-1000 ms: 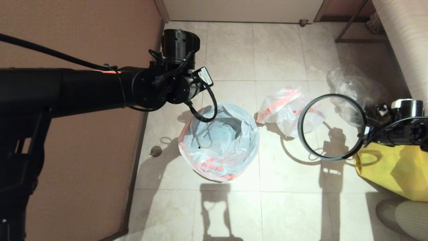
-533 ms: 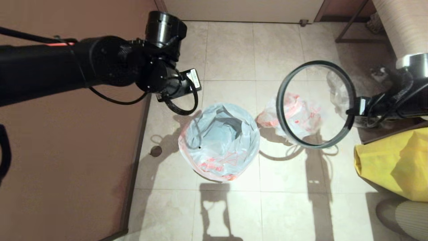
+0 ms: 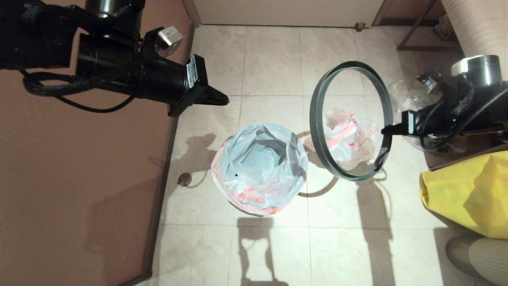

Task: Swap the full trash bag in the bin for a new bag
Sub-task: Place the trash can ring on the trash can

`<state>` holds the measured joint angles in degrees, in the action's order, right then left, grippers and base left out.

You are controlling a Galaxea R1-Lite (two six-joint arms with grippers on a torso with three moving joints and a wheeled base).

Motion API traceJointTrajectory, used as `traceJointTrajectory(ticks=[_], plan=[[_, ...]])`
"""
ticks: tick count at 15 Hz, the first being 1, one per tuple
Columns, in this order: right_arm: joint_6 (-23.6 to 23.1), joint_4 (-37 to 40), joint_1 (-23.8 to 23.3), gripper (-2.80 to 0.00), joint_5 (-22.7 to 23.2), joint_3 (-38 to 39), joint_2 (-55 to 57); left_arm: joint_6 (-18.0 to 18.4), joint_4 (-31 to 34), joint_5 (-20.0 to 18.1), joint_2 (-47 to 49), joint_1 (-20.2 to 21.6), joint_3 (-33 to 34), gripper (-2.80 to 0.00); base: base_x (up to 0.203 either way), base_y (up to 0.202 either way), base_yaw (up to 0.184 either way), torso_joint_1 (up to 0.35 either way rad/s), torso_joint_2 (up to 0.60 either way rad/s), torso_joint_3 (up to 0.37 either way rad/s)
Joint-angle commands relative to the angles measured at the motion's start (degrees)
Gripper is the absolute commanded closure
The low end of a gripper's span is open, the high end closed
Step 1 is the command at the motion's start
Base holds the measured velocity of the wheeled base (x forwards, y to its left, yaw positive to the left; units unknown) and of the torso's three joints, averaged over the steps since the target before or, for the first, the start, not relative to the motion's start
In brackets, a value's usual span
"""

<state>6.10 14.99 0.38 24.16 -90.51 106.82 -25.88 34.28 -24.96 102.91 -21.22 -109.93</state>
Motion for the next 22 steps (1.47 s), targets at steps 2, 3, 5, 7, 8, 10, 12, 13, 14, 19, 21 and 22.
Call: traceJointTrajectory(ticks=[2,3,5,7,8,10,12,13,14,19,21,22], plan=[[1.63,-0.12,0.42,0.00,8.80,-0.47,2.00,0.29,-0.39,-24.85,-0.33,4.26,2.24,0.00,0.000,0.000,0.000,0.000,0.00,0.000],[2.70,-0.19,1.32,0.00,12.44,-0.72,2.63,1.64,-1.38,-34.78,0.32,6.16,4.03,0.00,0.000,0.000,0.000,0.000,0.00,0.000],[6.40,-0.14,4.53,0.00,16.64,-0.75,3.12,5.84,-4.19,-47.96,2.12,8.44,9.60,0.00,0.000,0.000,0.000,0.000,0.00,0.000],[8.58,-0.22,8.13,0.00,19.33,-0.81,4.54,6.93,-6.42,-50.06,2.49,6.32,12.48,0.00,0.000,0.000,0.000,0.000,0.00,0.000],[8.86,-0.28,9.51,0.00,19.59,-1.31,6.02,6.99,-7.77,-51.02,2.10,5.68,14.04,0.00,0.000,0.000,0.000,0.000,0.00,0.000],[10.78,-0.33,12.61,0.00,20.32,-3.15,9.19,6.98,-11.42,-53.35,1.31,5.32,16.77,0.00,0.000,0.000,0.000,0.000,0.00,0.000],[11.77,-0.39,14.21,0.00,21.54,-4.95,11.66,7.07,-12.81,-54.99,0.37,5.31,18.17,0.00,0.000,0.000,0.000,0.000,0.00,0.000],[12.21,-0.38,14.85,0.00,21.75,-6.35,12.68,7.07,-13.25,-55.20,0.13,5.31,18.65,0.00,0.000,0.000,0.000,0.000,0.00,0.000],[13.32,-0.32,15.47,0.00,21.85,-7.70,13.30,7.07,-13.54,-55.46,-0.07,5.22,18.88,0.00,0.000,0.000,0.000,0.000,0.00,0.000],[14.14,-0.02,18.50,0.00,21.89,-10.88,17.22,7.60,-18.53,-55.73,-1.50,4.88,22.29,-2.80,0.000,0.000,0.000,0.000,0.00,0.000],[15.30,-0.29,19.36,0.00,21.89,-11.76,18.12,7.60,-20.99,-55.73,-2.42,4.66,24.27,-2.80,0.000,0.000,0.000,0.000,0.00,0.000],[15.36,-0.31,19.61,0.00,21.89,-12.06,18.51,7.53,-22.92,-55.73,-3.12,4.54,25.41,-2.80,0.000,0.000,0.000,0.000,0.00,0.000]])
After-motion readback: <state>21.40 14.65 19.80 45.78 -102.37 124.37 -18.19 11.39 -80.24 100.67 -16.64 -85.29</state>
